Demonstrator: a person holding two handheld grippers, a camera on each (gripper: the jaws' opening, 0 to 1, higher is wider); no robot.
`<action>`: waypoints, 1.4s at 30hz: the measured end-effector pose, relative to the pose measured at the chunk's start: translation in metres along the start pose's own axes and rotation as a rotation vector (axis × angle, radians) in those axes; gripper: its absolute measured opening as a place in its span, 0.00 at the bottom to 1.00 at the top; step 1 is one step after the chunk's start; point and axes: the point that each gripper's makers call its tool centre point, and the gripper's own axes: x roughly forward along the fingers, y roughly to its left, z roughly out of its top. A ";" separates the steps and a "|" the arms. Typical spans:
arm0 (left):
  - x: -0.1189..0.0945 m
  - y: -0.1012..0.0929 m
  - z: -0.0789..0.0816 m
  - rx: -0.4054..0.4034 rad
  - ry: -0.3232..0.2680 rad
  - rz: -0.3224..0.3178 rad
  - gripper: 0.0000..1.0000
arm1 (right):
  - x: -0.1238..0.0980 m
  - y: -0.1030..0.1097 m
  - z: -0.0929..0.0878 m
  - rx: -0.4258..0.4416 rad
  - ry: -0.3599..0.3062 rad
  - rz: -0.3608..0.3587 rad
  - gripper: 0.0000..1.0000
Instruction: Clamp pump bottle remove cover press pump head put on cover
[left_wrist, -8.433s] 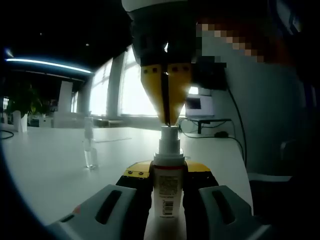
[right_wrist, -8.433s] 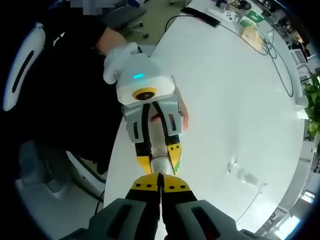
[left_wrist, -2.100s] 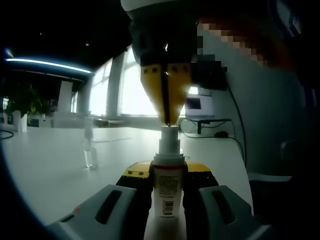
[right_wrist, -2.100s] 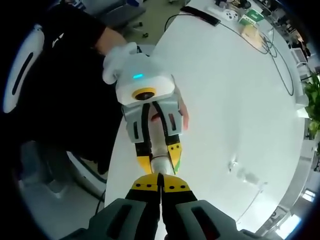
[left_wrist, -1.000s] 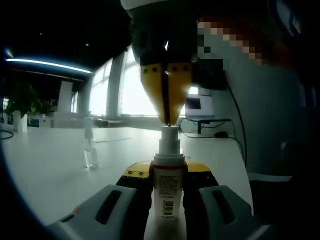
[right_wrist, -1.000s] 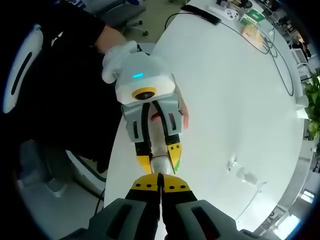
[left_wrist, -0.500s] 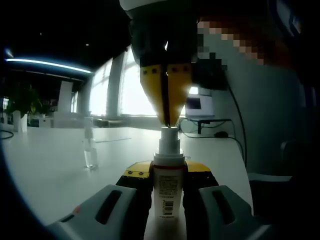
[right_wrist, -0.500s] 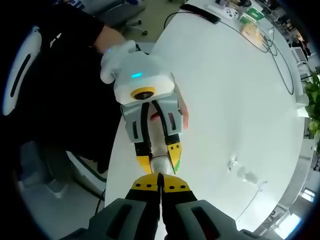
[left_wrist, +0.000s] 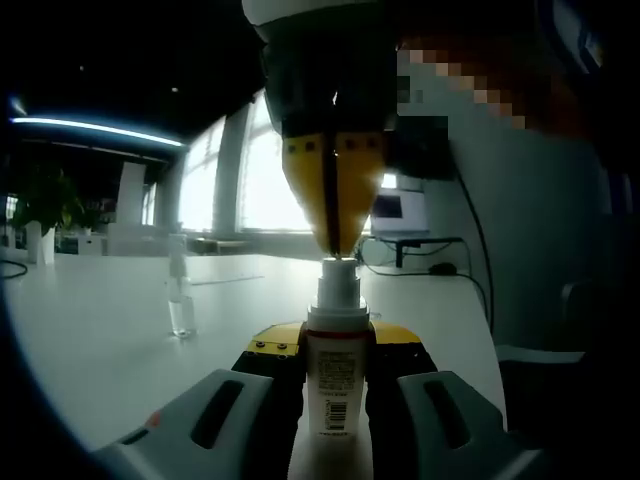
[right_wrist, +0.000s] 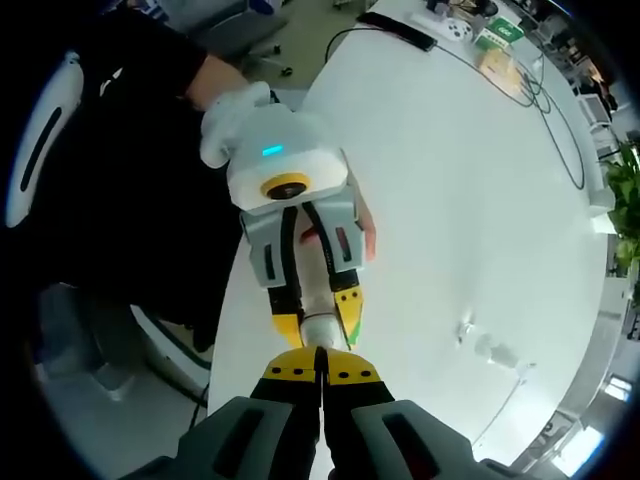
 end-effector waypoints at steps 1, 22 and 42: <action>0.000 -0.002 0.001 0.000 0.000 0.000 0.14 | 0.000 0.000 0.000 0.000 -0.001 0.001 0.00; 0.000 -0.001 0.001 0.000 -0.001 -0.001 0.14 | -0.002 0.001 0.000 0.003 0.020 0.004 0.00; 0.000 -0.002 0.001 0.000 -0.001 0.000 0.14 | -0.001 0.003 0.000 0.010 0.019 0.008 0.00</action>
